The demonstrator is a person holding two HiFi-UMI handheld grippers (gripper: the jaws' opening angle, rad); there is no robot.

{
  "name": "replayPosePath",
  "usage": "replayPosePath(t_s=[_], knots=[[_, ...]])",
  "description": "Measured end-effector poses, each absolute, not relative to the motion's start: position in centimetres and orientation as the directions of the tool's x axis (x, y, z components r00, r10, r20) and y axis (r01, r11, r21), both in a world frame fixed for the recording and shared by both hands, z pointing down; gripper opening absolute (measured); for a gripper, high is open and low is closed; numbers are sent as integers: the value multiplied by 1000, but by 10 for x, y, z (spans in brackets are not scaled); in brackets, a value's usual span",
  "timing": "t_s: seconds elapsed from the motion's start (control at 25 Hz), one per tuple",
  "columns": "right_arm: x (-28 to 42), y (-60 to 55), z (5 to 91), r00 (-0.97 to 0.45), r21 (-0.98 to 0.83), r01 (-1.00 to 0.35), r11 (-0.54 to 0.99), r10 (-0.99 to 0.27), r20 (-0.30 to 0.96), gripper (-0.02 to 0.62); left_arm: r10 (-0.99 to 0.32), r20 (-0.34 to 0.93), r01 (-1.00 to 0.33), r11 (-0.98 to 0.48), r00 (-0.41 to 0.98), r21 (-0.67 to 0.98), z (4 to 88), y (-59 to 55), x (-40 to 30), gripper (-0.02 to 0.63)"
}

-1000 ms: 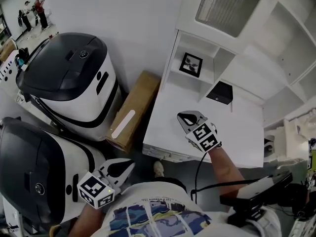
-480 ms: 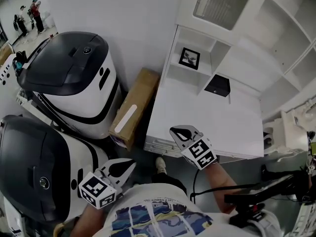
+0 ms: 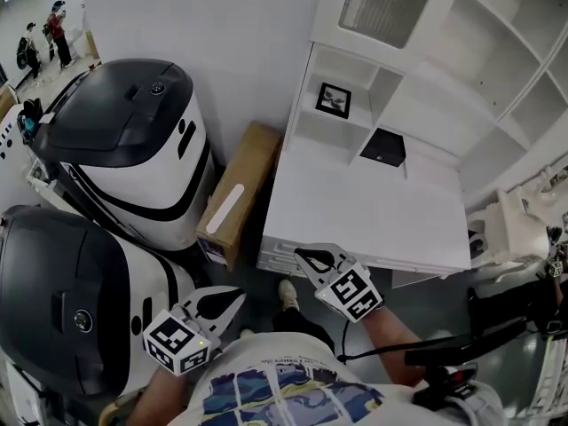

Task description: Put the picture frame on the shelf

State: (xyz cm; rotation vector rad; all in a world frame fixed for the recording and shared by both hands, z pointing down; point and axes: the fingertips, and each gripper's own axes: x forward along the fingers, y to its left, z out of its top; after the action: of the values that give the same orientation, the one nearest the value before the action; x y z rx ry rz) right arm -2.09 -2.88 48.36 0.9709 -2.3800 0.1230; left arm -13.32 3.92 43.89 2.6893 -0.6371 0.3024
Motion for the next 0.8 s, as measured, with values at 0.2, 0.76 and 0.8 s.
replayPosePath(t_s=[0.2, 0.76, 0.8], knots=[[-32, -8, 483, -593, 113, -659, 743, -606, 530, 25, -380, 278, -456, -839, 882, 299, 440, 49, -135, 12], [-54, 17, 478, -613, 120, -636, 762, -594, 521, 25, -383, 273, -456, -840, 882, 295, 440, 63, -143, 12], [-55, 18, 478, -614, 122, -634, 764, -593, 520, 25, -385, 274, -458, -839, 881, 295, 440, 64, -144, 12]])
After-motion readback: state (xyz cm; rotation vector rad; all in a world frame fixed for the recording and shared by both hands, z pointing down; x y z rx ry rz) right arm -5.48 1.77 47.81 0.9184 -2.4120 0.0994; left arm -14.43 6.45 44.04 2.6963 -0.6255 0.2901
